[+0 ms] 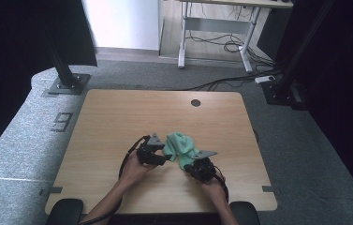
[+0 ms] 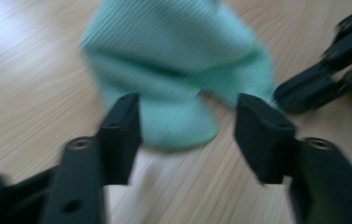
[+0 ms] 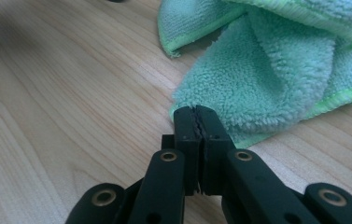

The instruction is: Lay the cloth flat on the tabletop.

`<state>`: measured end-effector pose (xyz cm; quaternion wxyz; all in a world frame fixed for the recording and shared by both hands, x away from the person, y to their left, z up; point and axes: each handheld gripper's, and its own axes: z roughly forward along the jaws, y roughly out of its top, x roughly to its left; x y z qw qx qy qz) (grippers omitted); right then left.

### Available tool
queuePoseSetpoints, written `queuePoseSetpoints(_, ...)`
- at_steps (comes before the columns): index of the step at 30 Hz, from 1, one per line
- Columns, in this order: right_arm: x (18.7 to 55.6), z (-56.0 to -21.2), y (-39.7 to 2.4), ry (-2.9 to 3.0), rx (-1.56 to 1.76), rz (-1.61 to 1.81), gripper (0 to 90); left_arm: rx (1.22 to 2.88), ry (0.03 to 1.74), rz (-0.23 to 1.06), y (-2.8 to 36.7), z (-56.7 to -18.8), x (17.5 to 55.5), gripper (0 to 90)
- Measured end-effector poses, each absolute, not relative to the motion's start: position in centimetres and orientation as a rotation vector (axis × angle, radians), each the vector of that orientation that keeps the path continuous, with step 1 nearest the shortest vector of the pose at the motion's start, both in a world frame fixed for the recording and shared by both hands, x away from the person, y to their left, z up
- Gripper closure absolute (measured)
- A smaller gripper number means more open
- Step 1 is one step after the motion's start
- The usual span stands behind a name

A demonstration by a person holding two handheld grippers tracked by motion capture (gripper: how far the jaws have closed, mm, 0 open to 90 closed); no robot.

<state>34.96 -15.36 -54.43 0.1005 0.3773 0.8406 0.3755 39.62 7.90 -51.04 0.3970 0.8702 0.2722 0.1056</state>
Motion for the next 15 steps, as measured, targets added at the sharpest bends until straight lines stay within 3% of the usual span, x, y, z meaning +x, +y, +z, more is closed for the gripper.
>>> queuePoseSetpoints(8, 35.0, -54.5, -15.5, 2.495, 1.103, 1.119, 87.1, 2.393, 0.677, 0.372, 4.6, -53.4, 40.6, 52.2)
queuePoseSetpoints(9, 35.0, -54.4, -15.5, 2.497, 1.1, 1.117, 87.1, 2.363, 0.691, 0.347, 4.7, -53.7, 40.7, 55.1)
queuePoseSetpoints(13, 35.1, -54.4, -15.5, 2.498, 1.107, 1.116, 87.1, 2.329, 0.753, 0.332, 5.0, -53.8, 40.9, 84.2)
queuePoseSetpoints(15, 35.1, -54.4, -15.5, 2.5, 1.108, 1.113, 87.1, 2.324, 0.758, 0.334, 5.4, -53.7, 40.9, 86.2)
